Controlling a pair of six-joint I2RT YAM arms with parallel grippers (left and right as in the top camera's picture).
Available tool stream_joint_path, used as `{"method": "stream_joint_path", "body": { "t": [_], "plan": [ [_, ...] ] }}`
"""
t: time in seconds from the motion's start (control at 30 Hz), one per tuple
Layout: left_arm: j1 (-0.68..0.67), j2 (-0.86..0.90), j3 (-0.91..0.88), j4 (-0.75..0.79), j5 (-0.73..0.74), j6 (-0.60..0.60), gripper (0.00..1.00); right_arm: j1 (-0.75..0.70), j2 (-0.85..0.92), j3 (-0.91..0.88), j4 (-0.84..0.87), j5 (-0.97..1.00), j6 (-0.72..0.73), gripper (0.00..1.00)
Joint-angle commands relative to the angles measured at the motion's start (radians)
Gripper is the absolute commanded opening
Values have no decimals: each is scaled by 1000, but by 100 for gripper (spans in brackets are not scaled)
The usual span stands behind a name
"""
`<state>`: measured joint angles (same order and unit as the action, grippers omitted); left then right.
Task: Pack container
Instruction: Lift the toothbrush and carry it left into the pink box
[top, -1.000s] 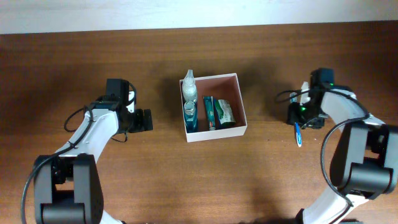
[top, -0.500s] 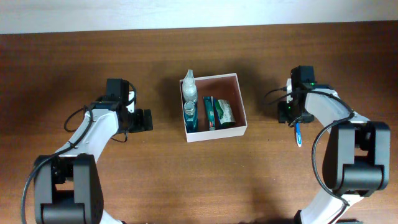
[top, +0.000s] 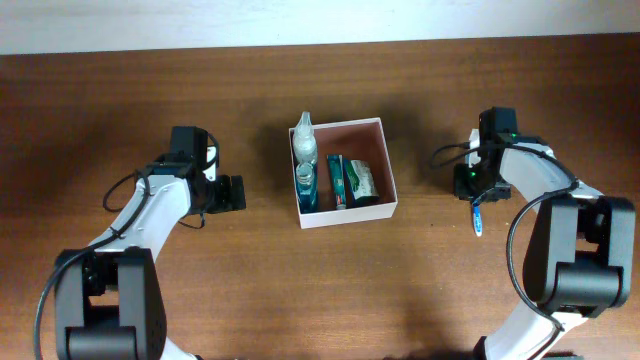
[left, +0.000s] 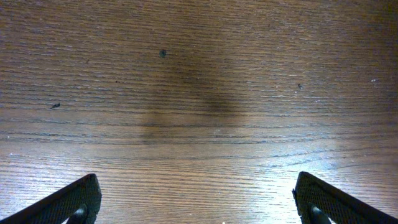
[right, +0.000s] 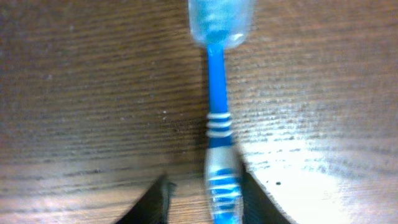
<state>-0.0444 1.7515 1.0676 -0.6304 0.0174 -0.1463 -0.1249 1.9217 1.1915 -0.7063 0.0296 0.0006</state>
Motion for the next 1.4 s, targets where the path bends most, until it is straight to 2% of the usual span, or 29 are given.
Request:
{"method": "stream_joint_path", "body": {
  "t": [0.0, 0.1, 0.37, 0.8, 1.07, 1.37],
  "plan": [
    [2, 8, -5, 2, -7, -2, 99, -7, 21, -16, -7, 19, 3, 20],
    [2, 8, -5, 2, -7, -2, 99, -7, 21, -16, -10, 19, 3, 12],
    [2, 8, -5, 2, -7, -2, 99, -7, 21, -16, -12, -5, 4, 4],
    [2, 8, -5, 2, -7, -2, 99, 19, -52, 82, -80, -90, 15, 4],
    [2, 8, -5, 2, -7, -2, 100, 141, -196, 130, -110, -90, 19, 4],
    [2, 8, -5, 2, -7, -2, 99, 301, -317, 137, -79, -90, 154, 4]
  ]
}}
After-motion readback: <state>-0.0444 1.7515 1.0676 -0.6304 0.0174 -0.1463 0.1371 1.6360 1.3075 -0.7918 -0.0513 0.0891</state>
